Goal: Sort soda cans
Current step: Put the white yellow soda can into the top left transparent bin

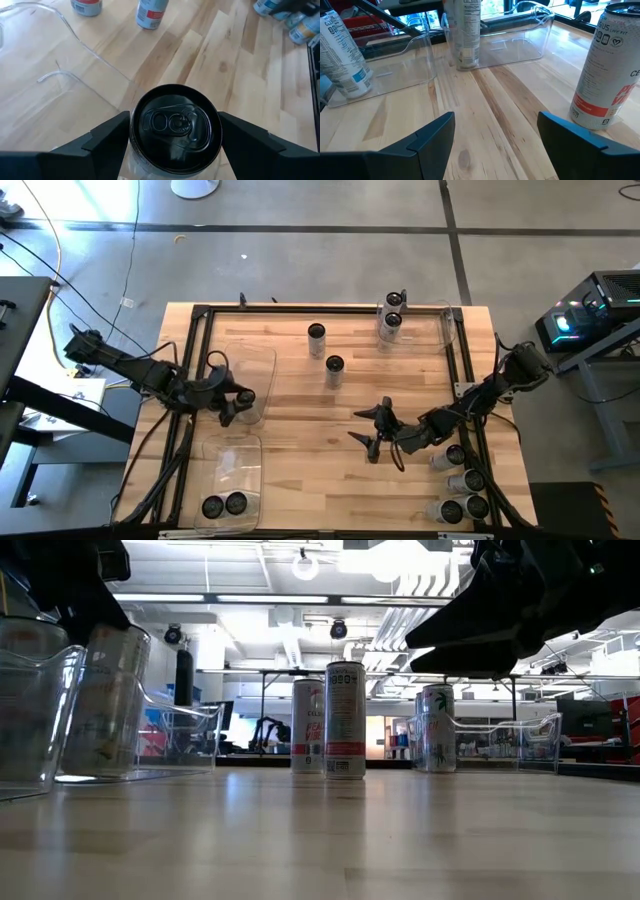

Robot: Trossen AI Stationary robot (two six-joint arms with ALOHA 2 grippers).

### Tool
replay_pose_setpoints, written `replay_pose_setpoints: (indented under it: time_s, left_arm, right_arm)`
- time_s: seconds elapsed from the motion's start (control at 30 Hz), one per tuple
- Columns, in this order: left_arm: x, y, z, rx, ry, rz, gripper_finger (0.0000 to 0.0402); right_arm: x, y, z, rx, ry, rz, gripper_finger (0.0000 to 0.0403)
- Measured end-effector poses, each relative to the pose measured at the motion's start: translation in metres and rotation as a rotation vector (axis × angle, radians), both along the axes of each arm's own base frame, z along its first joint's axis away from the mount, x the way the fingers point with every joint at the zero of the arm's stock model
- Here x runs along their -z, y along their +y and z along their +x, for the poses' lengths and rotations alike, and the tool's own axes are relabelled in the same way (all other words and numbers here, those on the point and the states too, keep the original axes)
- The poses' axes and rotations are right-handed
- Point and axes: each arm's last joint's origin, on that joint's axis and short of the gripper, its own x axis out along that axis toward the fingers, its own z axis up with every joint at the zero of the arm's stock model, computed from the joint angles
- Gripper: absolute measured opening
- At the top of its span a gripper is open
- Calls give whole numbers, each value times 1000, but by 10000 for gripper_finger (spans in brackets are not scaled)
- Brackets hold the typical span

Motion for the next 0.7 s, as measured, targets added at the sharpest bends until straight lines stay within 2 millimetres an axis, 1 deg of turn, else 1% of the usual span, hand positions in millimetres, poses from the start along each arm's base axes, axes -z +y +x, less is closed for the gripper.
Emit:
replay_pose_setpoints:
  time_s: [0.17, 0.43, 0.6, 0.7]
  left_arm:
    - [-3, 0, -2, 15, -9, 4, 281]
    - [-20, 0, -2, 79, -51, 47, 281]
    - [-20, 0, -2, 92, -42, 41, 281]
    - [-18, 0, -4, 109, -9, 36, 280]
  right_arm:
    - [0, 0, 0, 0, 0, -1, 279]
    - [0, 0, 0, 0, 1, -1, 279]
    - [0, 0, 0, 0, 2, -1, 279]
    - [0, 0, 0, 0, 2, -1, 279]
